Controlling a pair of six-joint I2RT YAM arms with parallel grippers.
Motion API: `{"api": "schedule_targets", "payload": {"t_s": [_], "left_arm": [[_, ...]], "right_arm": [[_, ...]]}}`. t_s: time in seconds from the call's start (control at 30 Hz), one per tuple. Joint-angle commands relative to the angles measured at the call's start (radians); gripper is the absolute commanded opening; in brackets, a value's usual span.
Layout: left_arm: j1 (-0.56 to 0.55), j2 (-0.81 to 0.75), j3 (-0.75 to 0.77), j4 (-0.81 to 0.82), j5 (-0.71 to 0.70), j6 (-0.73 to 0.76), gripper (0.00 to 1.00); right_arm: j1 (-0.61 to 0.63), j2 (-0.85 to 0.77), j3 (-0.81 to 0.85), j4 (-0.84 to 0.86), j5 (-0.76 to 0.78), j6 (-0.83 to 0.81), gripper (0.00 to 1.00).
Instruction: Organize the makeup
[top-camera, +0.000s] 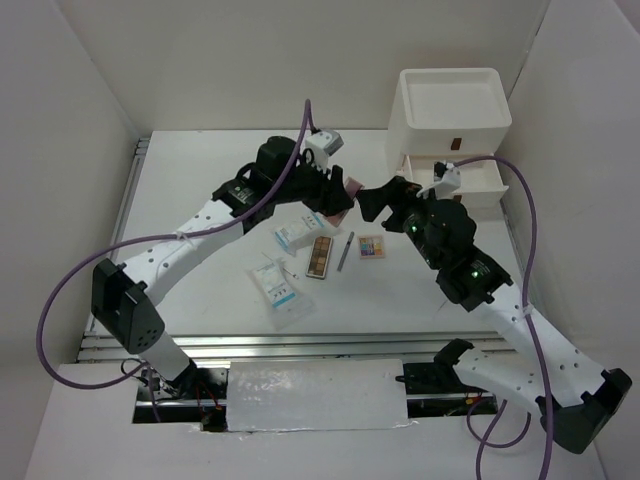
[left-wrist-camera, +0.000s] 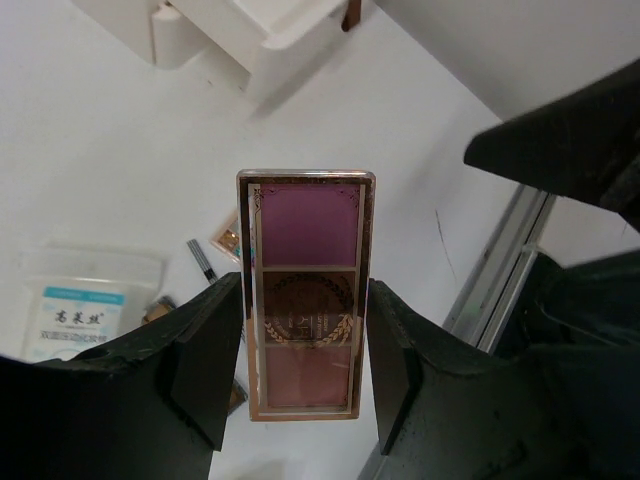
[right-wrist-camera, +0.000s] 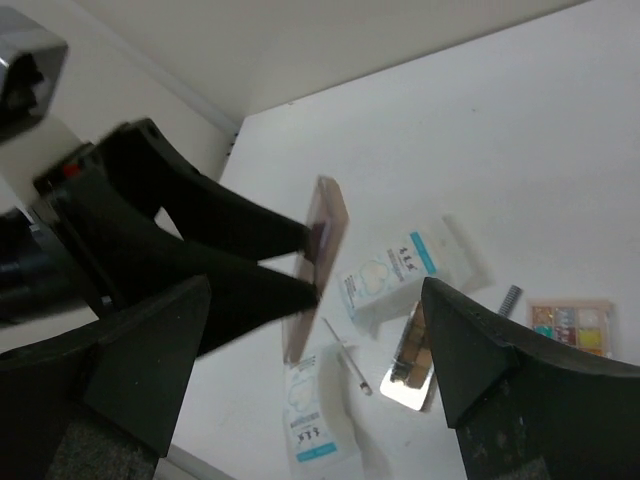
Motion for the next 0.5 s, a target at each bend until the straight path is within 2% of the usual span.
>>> {"api": "schedule_targets", "payload": {"t_s": [0.0, 0.07, 0.2, 0.47], "left_arm": [[-0.012, -0.064, -0.038, 0.068, -0.011, 0.025, 0.49], [-0.019, -0.083, -0.054, 0.06, -0.005, 0.028, 0.49], [-0.046, -0.117, -0.08, 0.06, -0.019, 0.035, 0.5], [-0.049, -0.16, -0.115, 0.069, -0.004, 0.043, 0.51]], "right_arm": [[-0.007, 0.025, 0.037, 0.081, -0.072, 0.022, 0.91], [-0.013, 0.048, 0.043, 0.088, -0.089, 0.029, 0.87], [-0.024, 0.137, 0.083, 0.053, -0.154, 0.046, 0.72], [-0.029, 0.157, 0.072, 0.082, -0.218, 0.06, 0.67]]}}
